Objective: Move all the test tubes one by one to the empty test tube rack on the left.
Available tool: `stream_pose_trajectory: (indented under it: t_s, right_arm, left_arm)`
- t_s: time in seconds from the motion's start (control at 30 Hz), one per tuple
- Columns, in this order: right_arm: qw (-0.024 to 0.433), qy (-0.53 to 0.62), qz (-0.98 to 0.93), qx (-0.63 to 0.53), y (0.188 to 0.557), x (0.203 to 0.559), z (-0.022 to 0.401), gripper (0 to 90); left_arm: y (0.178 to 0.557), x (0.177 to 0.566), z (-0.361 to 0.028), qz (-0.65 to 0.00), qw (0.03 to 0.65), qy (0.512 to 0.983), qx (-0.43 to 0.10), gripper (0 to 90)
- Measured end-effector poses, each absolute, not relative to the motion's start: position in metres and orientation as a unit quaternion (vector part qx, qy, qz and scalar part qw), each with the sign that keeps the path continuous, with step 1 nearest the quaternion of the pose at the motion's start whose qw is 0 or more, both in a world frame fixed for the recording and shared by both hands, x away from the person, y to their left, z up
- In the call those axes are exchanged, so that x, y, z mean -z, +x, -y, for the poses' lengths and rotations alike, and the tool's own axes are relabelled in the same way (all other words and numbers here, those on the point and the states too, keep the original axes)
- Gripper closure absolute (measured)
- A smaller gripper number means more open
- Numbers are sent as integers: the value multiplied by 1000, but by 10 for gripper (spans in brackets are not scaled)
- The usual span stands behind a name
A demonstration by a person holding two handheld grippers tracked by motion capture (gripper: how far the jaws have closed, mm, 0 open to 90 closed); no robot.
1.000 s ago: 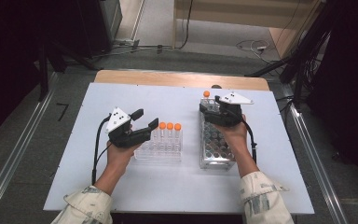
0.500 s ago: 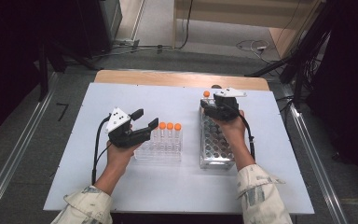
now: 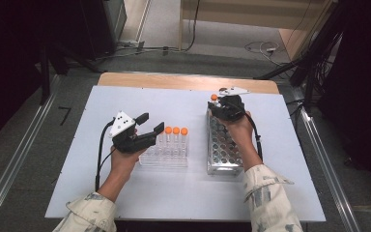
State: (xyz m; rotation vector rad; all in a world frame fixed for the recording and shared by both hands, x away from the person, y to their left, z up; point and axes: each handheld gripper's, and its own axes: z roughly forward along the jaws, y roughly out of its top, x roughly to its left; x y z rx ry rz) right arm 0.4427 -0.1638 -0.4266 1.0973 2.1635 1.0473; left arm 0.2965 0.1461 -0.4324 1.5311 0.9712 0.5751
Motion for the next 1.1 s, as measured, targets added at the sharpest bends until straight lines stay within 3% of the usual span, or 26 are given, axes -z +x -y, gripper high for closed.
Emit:
stream_pose_trajectory:
  t_s: [0.4,1.1]
  right_arm:
    - [239,410,-806,-354,451,429,157,634]
    - [238,421,-804,-346,454,429,156,713]
  left_arm:
    - [296,432,-147,-416,582,655,-245,312]
    - [296,432,-147,-415,582,654,-246,319]
